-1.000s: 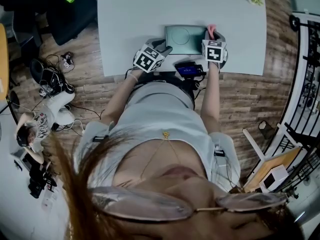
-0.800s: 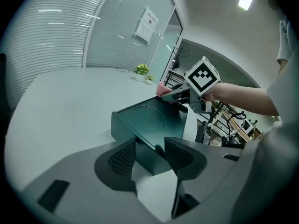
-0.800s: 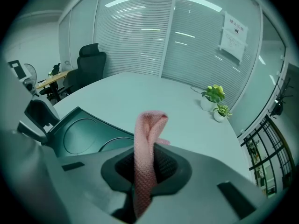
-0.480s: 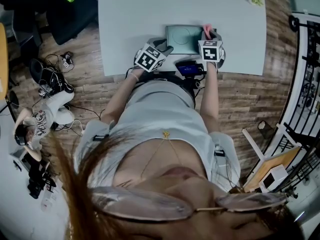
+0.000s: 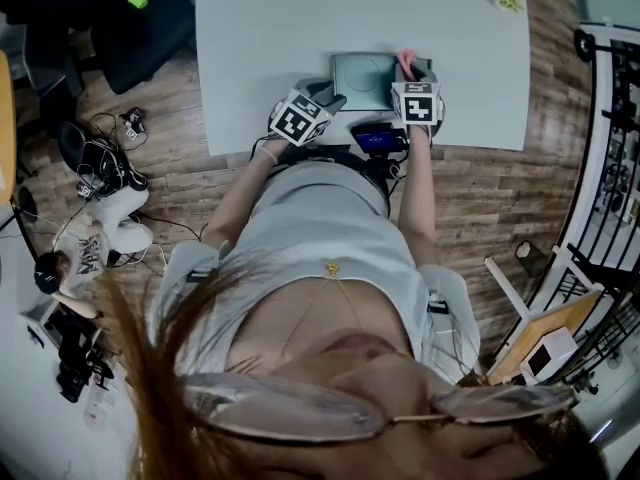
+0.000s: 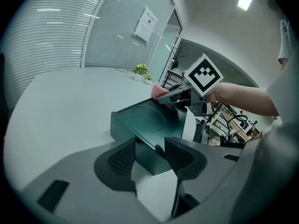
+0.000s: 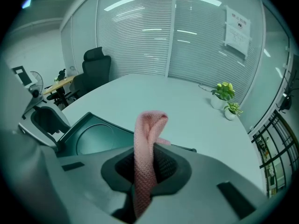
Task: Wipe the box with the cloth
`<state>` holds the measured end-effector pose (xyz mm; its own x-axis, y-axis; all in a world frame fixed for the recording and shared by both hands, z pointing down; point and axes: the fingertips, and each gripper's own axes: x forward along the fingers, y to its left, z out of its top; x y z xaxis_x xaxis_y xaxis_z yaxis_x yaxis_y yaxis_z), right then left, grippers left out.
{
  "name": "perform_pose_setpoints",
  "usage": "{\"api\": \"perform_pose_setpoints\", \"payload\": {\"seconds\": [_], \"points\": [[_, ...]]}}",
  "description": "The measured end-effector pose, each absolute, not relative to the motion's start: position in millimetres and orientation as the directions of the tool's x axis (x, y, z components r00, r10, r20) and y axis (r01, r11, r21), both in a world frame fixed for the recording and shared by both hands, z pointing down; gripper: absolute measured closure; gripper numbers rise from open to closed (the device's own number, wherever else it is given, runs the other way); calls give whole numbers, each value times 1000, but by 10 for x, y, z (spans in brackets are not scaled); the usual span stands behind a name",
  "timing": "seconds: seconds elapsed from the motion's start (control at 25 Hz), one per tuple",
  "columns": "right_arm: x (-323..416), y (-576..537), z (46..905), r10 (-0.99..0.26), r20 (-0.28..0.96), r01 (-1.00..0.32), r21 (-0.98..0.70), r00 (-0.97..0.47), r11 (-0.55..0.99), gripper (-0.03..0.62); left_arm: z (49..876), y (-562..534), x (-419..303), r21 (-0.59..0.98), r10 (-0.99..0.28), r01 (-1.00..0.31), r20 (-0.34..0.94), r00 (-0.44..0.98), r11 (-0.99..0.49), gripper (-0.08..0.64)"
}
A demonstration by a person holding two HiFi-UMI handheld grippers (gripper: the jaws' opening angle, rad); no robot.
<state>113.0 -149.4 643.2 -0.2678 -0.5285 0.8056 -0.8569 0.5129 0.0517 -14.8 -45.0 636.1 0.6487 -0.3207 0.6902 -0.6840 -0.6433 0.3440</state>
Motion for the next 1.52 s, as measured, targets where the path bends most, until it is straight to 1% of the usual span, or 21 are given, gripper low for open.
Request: {"api": "perform_pose_setpoints", "payload": {"seconds": [0.36, 0.8, 1.04, 1.52], "points": [[973, -1457, 6413, -516, 787, -869, -51, -339, 493, 552, 6356, -443, -145, 345, -322, -685, 689, 649, -642, 362], [855, -1411, 6387, -508, 777, -852, -69, -372, 518, 554, 6352, -444, -138, 349, -327, -686, 684, 652, -638, 362], [726, -1388, 6374, -493, 756, -840, -137, -431, 525, 552, 6351, -451, -124, 352, -325, -685, 683, 654, -638, 363], [434, -1347, 6398, -455, 767, -801, -124, -452, 586, 553, 6366, -461, -139, 353, -327, -683, 679, 657, -639, 362]]}}
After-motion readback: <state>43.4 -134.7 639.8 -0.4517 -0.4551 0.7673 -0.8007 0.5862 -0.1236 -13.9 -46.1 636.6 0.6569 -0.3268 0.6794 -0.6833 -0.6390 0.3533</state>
